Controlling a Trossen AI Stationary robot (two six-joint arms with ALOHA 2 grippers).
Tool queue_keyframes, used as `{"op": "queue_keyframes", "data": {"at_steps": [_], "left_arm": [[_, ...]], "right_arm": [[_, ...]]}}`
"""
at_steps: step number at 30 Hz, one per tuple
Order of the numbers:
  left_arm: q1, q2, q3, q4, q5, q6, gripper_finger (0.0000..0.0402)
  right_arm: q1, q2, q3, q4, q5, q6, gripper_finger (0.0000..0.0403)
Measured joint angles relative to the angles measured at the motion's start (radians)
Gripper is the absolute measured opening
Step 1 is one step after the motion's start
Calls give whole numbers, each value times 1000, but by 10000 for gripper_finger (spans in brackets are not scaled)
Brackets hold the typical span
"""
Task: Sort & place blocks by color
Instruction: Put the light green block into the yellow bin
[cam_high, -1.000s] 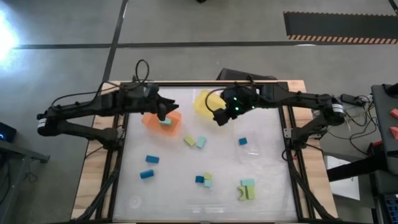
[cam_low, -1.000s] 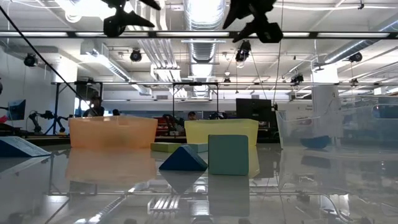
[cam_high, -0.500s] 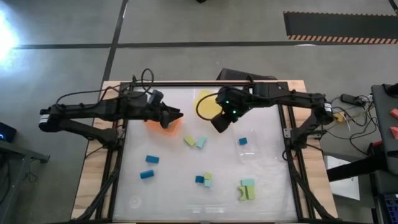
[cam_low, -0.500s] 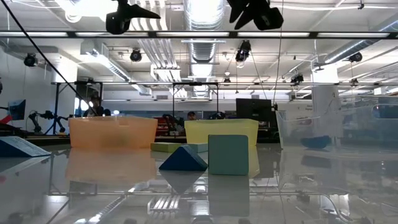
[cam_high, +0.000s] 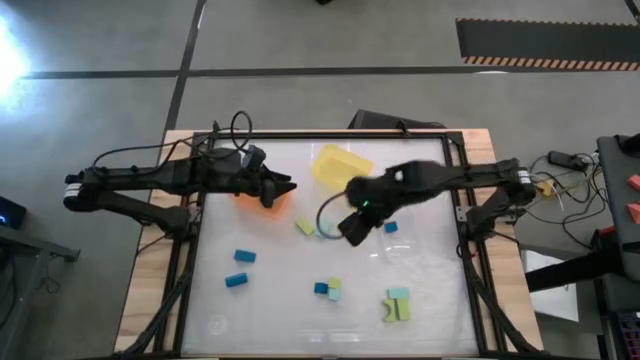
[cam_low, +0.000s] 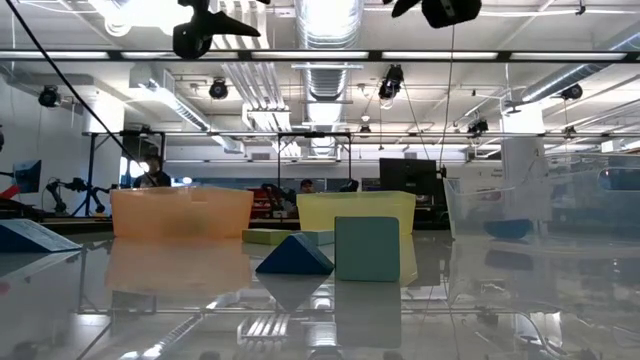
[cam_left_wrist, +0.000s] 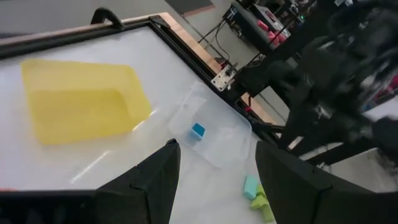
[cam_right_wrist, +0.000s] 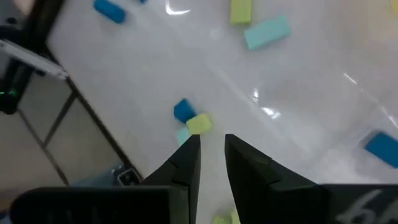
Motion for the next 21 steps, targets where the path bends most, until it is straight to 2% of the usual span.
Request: {"op": "queue_keyframes", "data": {"at_steps": [5,12,16,21], "left_arm": [[0,2,0,0,-2,37,193],[-41,-37,0,1,4,77,193],[-68,-105,0,0,4,76,193],[-73,-190,1,2,1,86,193]], "right_arm": [[14,120,-1,82,96,34,63],[2,277,0,196,165,-88,63],[-4,341,0,265,155,-114,65],[-22,407,0,352,131,-127,102]]}}
